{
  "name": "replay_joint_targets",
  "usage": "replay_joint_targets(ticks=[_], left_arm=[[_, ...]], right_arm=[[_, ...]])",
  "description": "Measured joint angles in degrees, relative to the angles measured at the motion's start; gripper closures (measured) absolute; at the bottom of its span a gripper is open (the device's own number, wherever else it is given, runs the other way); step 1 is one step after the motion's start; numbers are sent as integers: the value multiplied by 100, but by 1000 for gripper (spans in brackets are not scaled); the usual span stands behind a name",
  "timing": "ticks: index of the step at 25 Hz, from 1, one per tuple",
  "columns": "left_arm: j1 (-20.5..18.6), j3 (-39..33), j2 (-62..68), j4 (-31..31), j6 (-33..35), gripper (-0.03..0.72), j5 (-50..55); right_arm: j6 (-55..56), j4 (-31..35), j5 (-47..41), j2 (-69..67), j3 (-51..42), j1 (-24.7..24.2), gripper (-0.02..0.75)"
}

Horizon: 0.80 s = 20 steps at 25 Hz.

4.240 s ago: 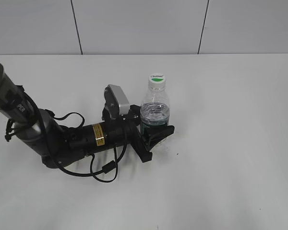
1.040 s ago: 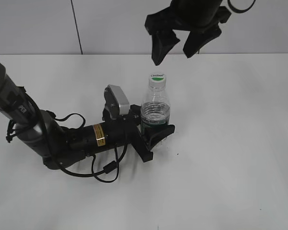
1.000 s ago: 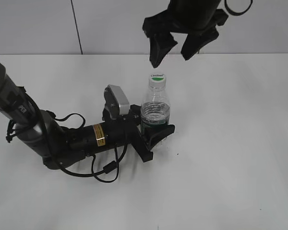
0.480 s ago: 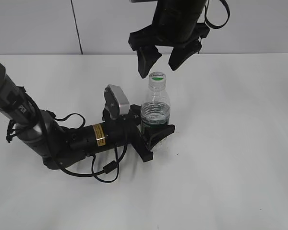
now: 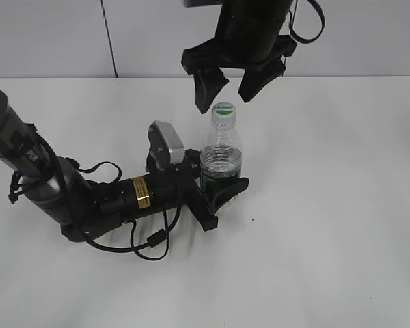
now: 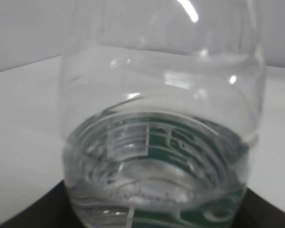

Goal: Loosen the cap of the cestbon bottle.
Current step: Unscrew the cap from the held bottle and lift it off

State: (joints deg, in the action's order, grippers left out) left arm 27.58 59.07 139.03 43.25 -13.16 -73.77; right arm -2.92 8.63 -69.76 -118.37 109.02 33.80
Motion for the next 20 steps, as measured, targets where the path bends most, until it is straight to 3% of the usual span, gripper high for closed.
replay_joint_targets(ticks=[20], left_arm=[[0,0,0,-5,0,287,5]], right_arm=[[0,170,-11,208,-405,76,144]])
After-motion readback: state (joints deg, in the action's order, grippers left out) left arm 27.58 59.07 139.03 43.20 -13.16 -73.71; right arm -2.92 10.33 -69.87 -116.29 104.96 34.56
